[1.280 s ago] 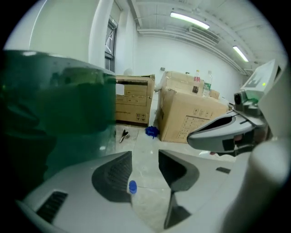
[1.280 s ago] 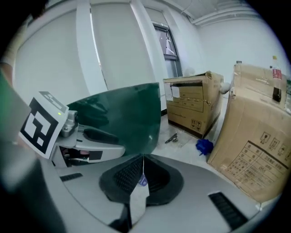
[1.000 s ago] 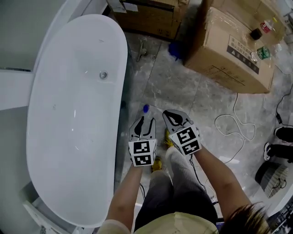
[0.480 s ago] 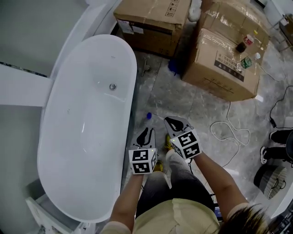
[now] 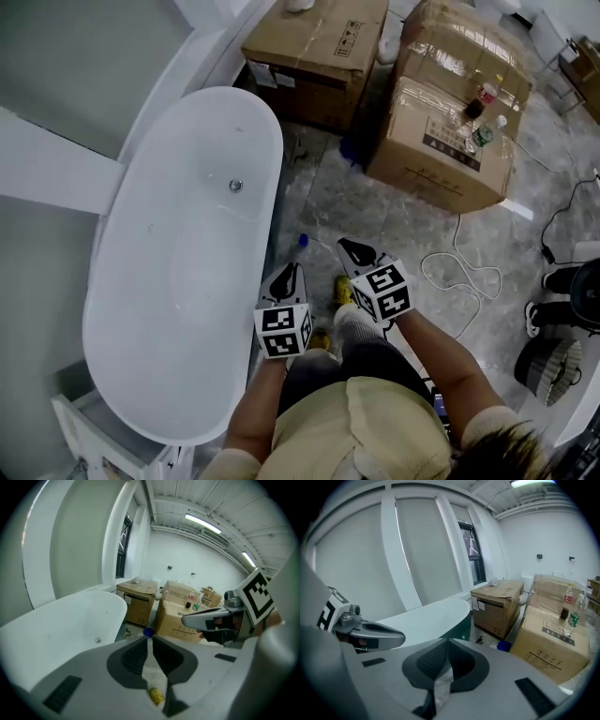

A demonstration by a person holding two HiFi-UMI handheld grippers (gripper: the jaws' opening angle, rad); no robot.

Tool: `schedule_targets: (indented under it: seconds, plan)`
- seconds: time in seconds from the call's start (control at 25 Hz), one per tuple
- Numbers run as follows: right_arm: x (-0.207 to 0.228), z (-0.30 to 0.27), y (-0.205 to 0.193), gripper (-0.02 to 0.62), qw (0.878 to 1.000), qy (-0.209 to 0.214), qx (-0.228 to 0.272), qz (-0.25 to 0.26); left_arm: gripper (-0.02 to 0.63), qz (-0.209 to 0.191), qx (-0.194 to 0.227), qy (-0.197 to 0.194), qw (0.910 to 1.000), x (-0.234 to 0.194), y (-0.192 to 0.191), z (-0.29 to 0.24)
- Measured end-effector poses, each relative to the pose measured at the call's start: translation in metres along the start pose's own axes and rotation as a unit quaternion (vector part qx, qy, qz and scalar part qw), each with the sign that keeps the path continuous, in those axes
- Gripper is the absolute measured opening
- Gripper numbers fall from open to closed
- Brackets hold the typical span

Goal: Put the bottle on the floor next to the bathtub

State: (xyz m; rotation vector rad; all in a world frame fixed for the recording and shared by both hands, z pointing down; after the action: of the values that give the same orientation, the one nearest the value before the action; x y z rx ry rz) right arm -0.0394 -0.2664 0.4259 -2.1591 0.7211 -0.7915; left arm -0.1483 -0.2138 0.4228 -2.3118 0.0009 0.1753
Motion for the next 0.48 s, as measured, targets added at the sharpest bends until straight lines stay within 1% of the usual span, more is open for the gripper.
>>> schedule_targets:
  seconds: [0.16,0.28,0.48]
  plan:
    - [-0.020,0.019,0.009,0.028,1.000,0.013,0.005,0.004,0.077,0.024,0.010,0.006,0.9996,-0.005,0.010,0.029]
    - [-0.034,0.028,0.012,0.028,1.000,0.014,0.001,0.004,0.075,0.027,0.011,0.015,0.9995,-0.011,0.010,0.048]
    - [-0.054,0.041,0.017,0.028,1.000,0.015,-0.005,0.014,0.074,0.030,0.017,0.044,0.9984,-0.025,0.011,0.075]
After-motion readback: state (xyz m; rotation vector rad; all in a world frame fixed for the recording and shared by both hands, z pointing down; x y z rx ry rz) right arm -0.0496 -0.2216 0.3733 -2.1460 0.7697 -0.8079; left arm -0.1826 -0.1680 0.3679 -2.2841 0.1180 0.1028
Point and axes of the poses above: the fingertips, and each gripper's own axes: z backward along the fingers, x to its right, y out of its top, the point moved 2 cm from there along z, backward along the fingers, and after that the axes turned 7 degrees about y, right-handed, at the moved point
